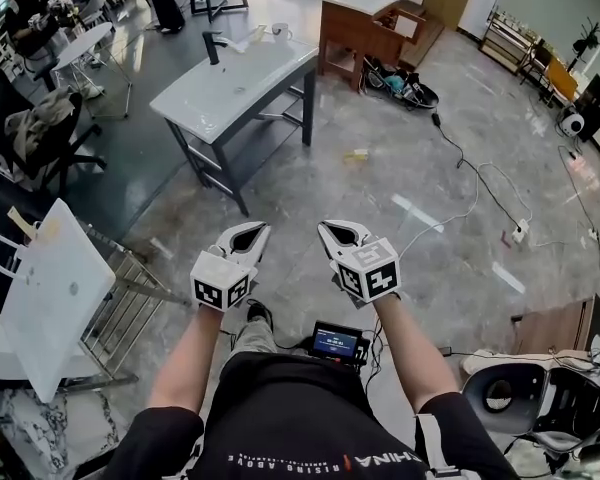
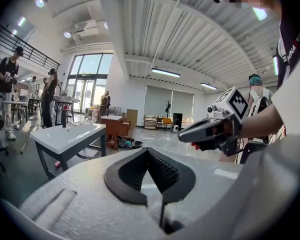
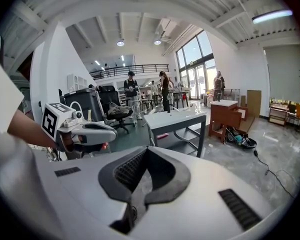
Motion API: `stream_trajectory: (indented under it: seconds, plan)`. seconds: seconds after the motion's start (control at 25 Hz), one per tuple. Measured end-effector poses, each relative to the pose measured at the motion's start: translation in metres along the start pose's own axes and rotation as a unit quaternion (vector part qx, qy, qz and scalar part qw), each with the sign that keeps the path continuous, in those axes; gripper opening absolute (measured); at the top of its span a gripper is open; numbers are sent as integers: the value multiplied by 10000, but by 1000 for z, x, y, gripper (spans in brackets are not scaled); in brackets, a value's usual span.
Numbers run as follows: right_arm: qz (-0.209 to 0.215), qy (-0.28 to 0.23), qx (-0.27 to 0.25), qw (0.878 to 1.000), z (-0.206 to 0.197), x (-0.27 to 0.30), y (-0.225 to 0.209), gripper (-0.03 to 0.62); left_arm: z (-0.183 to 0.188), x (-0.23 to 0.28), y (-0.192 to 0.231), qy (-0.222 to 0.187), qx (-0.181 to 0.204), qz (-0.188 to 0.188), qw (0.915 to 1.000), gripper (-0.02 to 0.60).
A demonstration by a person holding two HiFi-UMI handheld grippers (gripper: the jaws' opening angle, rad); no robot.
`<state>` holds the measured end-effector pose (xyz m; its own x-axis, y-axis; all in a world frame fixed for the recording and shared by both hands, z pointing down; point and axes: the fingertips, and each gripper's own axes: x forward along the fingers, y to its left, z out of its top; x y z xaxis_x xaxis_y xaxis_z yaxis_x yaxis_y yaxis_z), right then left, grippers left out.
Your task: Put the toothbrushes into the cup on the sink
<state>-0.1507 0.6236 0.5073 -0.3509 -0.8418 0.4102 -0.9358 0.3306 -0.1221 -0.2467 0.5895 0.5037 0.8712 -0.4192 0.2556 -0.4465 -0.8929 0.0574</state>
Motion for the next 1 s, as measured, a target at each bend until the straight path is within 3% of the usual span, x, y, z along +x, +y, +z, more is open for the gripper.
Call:
stream_trajectory:
  seconds: [0.4,0.6,1.0]
  plan:
    - [68,87,-27,9999,-4,-4,-5,8,7,2,-2,-52,5,137,9999,3]
    - [44,187,-73,9998,-5,5,-16,8,6,14,-6,-35,-53,0,10000,3]
    - [-10,327,-118,9994,-2,46,-43,8,2,57,38,76,-263,-86,9996,3]
